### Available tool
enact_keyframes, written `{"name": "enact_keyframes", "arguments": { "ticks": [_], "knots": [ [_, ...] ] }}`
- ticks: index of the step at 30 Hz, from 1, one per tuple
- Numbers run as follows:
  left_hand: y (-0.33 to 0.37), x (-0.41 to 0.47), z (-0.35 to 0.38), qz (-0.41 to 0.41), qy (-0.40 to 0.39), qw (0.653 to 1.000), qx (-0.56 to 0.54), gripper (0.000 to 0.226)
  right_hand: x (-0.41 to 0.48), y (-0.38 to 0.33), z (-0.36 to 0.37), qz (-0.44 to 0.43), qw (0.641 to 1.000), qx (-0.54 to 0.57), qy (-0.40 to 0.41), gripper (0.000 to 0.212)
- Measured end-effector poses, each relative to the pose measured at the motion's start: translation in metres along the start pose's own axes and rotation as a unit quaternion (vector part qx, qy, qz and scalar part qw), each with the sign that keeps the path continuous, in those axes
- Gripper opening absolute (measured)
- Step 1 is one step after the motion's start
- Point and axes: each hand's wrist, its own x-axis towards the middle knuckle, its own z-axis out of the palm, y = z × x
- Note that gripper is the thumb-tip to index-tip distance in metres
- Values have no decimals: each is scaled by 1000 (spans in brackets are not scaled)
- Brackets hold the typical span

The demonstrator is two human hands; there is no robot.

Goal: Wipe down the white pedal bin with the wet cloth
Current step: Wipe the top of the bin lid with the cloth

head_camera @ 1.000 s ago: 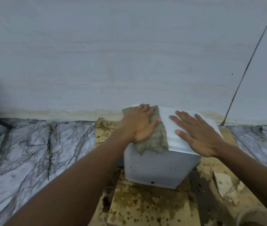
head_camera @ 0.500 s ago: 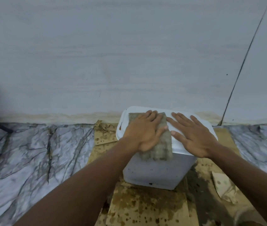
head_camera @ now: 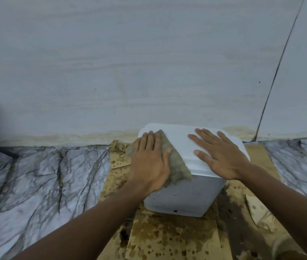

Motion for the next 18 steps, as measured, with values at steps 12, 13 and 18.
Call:
{"name": "enact_keyframes", "arguments": {
  "ticks": [12, 13, 18],
  "knots": [
    [-14, 87, -25, -5, -71, 997, -32, 60, 2, -1, -1, -1, 1000, -5, 3, 75],
    [-7, 74, -22, -9, -42, 999, -18, 61, 2, 0, 0, 0, 1000, -4, 6, 74],
    [-3, 51, -6, -17, -60, 998, 1, 71, 3, -3, 1, -3, 1000, -9, 4, 78]
  ]
}}
